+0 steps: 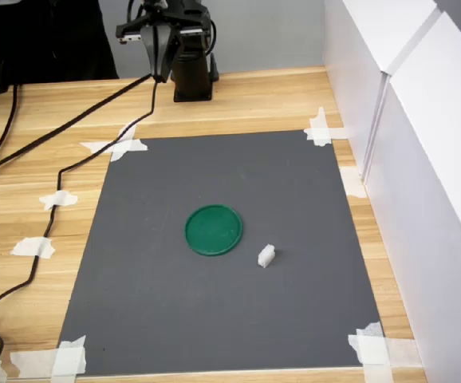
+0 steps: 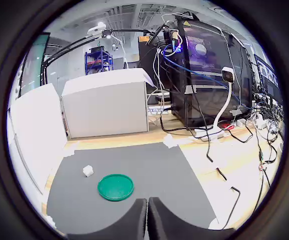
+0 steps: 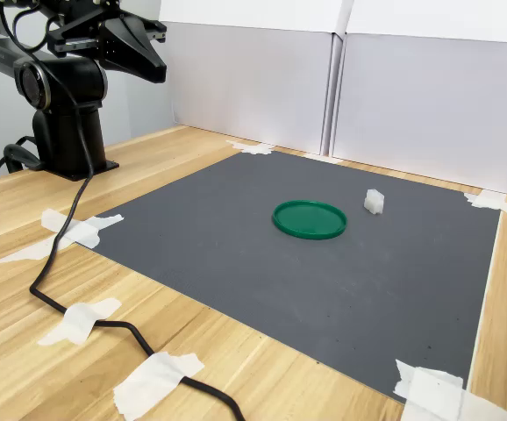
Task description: Grasp a white terminal and put it on the green lid.
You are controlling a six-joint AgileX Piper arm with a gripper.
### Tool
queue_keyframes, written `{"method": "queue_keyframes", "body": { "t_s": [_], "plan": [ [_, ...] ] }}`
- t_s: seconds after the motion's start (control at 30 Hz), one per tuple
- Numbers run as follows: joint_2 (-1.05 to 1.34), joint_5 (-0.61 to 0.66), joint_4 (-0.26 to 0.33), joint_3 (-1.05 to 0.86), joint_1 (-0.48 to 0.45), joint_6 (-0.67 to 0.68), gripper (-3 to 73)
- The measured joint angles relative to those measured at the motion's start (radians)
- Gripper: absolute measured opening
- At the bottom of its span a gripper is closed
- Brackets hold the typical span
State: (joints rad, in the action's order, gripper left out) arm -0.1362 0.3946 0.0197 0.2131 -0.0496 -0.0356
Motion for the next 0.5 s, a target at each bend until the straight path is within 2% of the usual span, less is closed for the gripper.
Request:
{"method": "queue_keyframes", "body": {
  "t_s": [0.27, 0.5],
  "plan": [
    [-0.129, 0.149, -0.02, 0.158, 0.0, 0.0, -1.6],
    [-0.329, 0.334, -0.042, 0.333, 0.0, 0.014, -1.6]
  ]
}}
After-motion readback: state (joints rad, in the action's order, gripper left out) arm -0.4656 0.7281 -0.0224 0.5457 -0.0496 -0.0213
